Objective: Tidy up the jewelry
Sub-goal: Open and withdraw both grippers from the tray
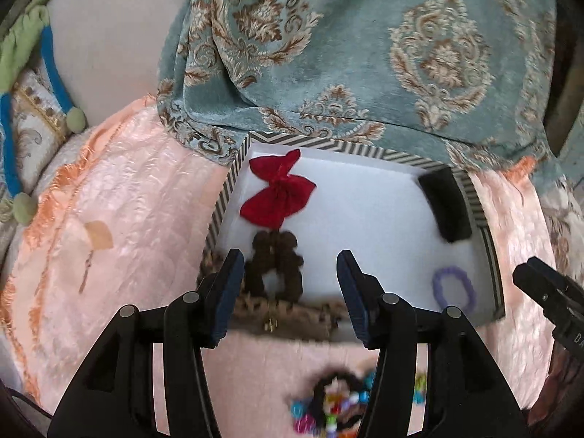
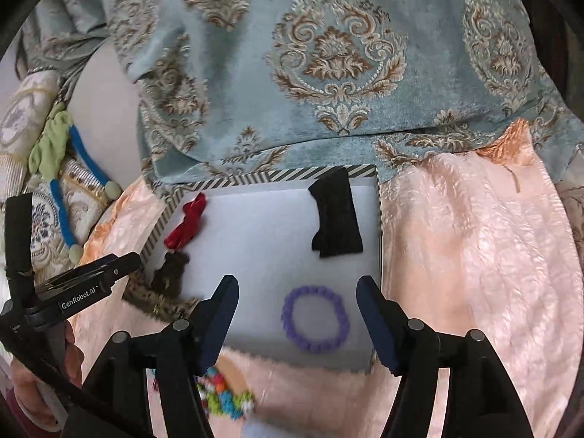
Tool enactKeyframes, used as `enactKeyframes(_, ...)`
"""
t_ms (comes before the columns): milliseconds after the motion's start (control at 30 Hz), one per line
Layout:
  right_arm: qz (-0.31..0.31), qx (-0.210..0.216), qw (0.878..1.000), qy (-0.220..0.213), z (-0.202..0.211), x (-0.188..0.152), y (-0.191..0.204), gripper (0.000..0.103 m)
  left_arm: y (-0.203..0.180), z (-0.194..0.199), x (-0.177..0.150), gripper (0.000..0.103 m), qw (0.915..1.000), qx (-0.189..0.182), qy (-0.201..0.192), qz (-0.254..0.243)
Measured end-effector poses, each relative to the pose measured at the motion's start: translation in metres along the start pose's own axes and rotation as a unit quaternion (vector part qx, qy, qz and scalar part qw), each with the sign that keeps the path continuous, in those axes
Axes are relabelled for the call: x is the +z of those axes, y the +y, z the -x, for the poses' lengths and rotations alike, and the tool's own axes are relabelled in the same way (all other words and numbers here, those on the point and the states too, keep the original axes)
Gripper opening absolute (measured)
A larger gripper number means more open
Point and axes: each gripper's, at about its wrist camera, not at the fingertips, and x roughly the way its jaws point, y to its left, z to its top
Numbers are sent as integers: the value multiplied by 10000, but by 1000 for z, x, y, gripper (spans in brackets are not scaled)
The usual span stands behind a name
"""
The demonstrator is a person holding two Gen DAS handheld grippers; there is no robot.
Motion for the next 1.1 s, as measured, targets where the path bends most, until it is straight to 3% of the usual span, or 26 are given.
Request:
enactKeyframes(200,34,-98,9999,-95,28,-24,12,65,-4,34,-26,53,9996,101,-242,-114)
enactKeyframes(567,205,-106,9996,-139,62,-68,31,66,-10,66,-79,53,9994,183,-253,-164)
enactKeyframes(633,230,-102,9996,-109,65,-75,33,69,-12,69,-84,53,9994,178,-251,-168)
enactKeyframes(1100,294,-84,9995,113,71,-99,33,70,-21,74,-106,53,9992,242,-183,-253)
